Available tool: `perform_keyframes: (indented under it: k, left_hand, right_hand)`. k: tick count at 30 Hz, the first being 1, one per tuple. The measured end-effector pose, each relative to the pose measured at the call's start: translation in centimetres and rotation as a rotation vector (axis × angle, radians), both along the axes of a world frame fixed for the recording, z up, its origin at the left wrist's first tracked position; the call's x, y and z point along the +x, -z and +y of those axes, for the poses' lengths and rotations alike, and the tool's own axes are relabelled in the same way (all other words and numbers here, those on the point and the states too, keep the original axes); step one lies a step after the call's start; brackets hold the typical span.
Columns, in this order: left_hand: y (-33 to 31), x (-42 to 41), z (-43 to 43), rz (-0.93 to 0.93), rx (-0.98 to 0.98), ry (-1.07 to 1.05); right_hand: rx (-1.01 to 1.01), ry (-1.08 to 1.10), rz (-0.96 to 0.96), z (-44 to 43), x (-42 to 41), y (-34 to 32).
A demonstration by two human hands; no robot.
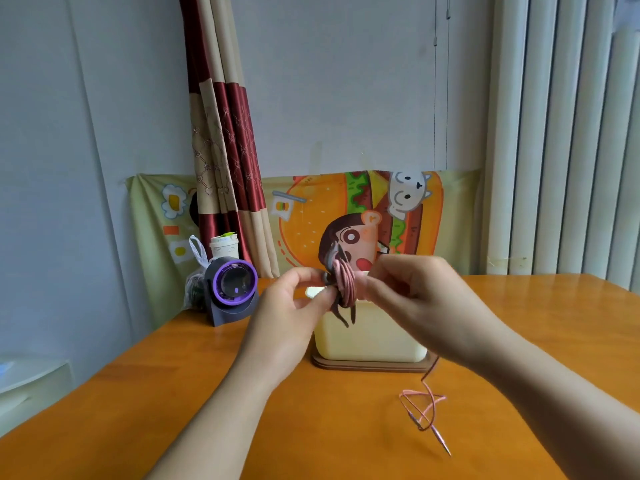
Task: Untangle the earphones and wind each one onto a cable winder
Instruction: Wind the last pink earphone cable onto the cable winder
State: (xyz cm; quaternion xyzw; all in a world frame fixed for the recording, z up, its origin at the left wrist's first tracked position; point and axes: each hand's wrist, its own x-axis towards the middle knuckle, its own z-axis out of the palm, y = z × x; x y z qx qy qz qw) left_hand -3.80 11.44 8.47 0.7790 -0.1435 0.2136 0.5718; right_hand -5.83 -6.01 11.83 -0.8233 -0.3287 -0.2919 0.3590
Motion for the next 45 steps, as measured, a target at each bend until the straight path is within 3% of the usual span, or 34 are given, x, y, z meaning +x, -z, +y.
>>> perform_keyframes:
  k: [8,15,23,26,29,31,34,38,45]
  left_hand:
    - [-0.2,-1.4,-0.6,-0.08,0.156,0.143]
    - [-0.9,-2.5,-0.8,-0.102,0.162,0.28]
    - [-1.1,-2.3,-0.6,-0.084,0.123,0.354]
    - [-1.0,-1.7,-0.7,-0.073,-0.01,0.384]
    - [-1.2,-1.5,-1.5,0.052,-0.397,0.493]
    - [-1.8,-1.4,-1.9,0.137,-0.656,0.527]
    - [-2.2,-0.1,-1.8,0.162,-0.826,0.399]
    - [-1.9,1.2,-1.3,0.131,-0.735,0.218]
    - [-0.4,2.2,-0.2,-0.027,-0.165,-0.141]
  right_hand:
    - [0.006,0.041,-0.012,-1.0,0.7,-2.8]
    - [0.043,0.01,0.02,-1.4,1.8,-2.8]
    - [0.161,-0.139,0.325,-2.2,3.8,-1.7]
    - [0.208,-0.303,0.481,-1.6,4.0,-0.5]
    - [0.333,-0.352,0.578,-0.1,3.9,1.1]
    - [0.343,-0.251,0.529,0.7,3.8,1.9]
    - [0.171,-0.064,0.302,1.0,3.7,2.2]
    - [-0.003,0.013,0.108,0.8,2.8,1.5]
    - [-0.213,0.065,-0.074,-0.1,1.5,-0.6]
